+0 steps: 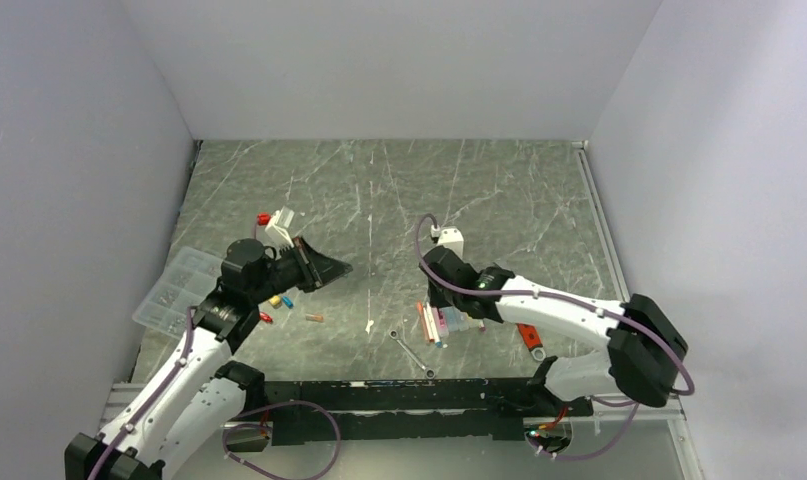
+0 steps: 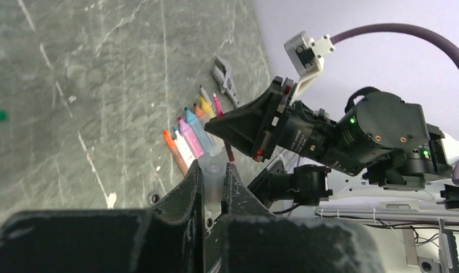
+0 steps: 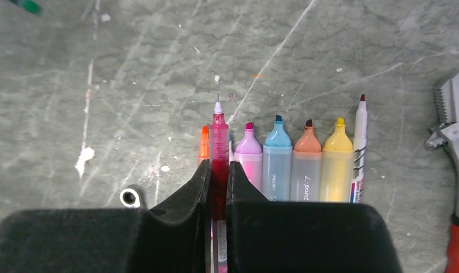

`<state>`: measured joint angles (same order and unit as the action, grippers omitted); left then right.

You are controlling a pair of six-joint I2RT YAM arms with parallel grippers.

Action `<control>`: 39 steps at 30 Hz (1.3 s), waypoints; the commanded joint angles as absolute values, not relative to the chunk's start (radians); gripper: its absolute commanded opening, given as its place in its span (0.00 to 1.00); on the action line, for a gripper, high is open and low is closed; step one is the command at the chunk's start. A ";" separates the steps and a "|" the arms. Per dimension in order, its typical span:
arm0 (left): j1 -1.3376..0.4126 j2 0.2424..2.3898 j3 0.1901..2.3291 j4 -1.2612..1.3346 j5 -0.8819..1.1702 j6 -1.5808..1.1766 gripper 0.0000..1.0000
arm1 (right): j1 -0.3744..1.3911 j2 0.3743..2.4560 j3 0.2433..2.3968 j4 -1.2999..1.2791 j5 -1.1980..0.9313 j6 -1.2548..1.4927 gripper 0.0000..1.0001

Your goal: Open the pen caps

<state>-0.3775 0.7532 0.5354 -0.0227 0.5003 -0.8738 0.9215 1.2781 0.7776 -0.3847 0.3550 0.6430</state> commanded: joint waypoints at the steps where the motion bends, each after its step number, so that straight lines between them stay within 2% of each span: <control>1: -0.380 0.680 0.509 -0.103 0.472 -0.852 0.00 | 0.906 1.347 0.801 -0.337 0.364 0.621 0.00; 11: -0.380 0.652 0.485 -0.136 0.477 -0.853 0.00 | 0.868 1.519 0.936 -0.271 0.243 0.601 0.00; 20: -0.380 0.629 0.446 -0.132 0.483 -0.876 0.00 | 0.877 1.629 1.008 -0.282 0.246 0.627 0.00; 31: -0.380 0.637 0.414 -0.098 0.501 -0.904 0.00 | 0.941 1.679 0.954 -0.239 0.263 0.700 0.00; 39: -0.380 0.637 0.416 -0.118 0.495 -0.898 0.00 | 0.940 1.700 0.932 -0.239 0.279 0.712 0.25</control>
<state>-0.3775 0.6395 0.4126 -0.1406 0.4778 -0.8886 0.9432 1.6978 0.9390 -0.2680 0.2527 0.6926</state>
